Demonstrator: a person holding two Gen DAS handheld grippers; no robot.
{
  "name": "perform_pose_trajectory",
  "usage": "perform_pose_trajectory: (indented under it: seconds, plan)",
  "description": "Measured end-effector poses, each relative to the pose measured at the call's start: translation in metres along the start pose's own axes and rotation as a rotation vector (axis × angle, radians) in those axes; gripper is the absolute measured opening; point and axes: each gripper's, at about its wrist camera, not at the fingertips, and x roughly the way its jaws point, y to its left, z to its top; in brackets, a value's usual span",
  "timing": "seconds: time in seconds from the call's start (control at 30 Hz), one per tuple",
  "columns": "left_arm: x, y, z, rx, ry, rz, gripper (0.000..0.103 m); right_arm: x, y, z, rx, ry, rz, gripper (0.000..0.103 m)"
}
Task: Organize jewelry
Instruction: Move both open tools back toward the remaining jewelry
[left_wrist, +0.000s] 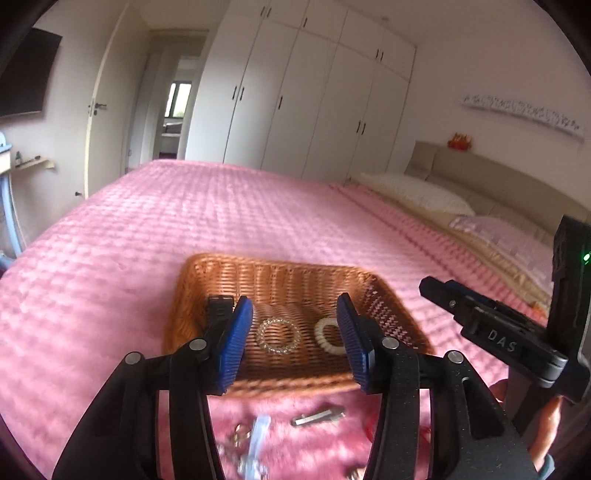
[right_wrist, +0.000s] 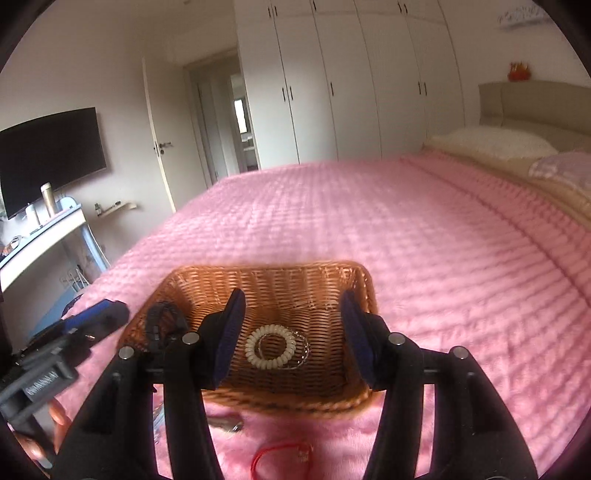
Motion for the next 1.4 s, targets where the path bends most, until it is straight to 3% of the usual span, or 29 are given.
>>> perform_pose_trajectory:
  seconds: [0.23,0.43,0.73,0.93,1.2,1.3,1.4]
  plan:
    - [-0.07,0.011,-0.007,-0.005,-0.027,0.031,0.047,-0.036,0.004,-0.029,-0.024,0.063,0.002,0.051]
    - [-0.091,0.038,-0.033,-0.068,0.033,0.046,0.048,-0.053,-0.013,-0.056,-0.029,0.112,-0.009,0.05]
    - [-0.059,0.074,-0.085,-0.147,0.174,0.066,0.048,-0.038,-0.04,-0.084,0.019,0.203,-0.026,0.05]
    - [-0.044,0.076,-0.092,-0.144,0.233,0.065,0.048,-0.021,-0.038,-0.107,0.008,0.344,0.023,0.05]
    - [-0.013,0.068,-0.095,-0.112,0.361,0.044,0.042,-0.007,-0.03,-0.115,-0.02,0.364,0.028,0.05]
    - [0.004,0.063,-0.1,-0.078,0.43,0.086,0.037,0.002,-0.022,-0.118,-0.053,0.402,0.035,0.05]
    - [0.004,0.058,-0.101,-0.045,0.427,0.119,0.032,0.001,-0.019,-0.12,-0.065,0.405,0.069,0.05]
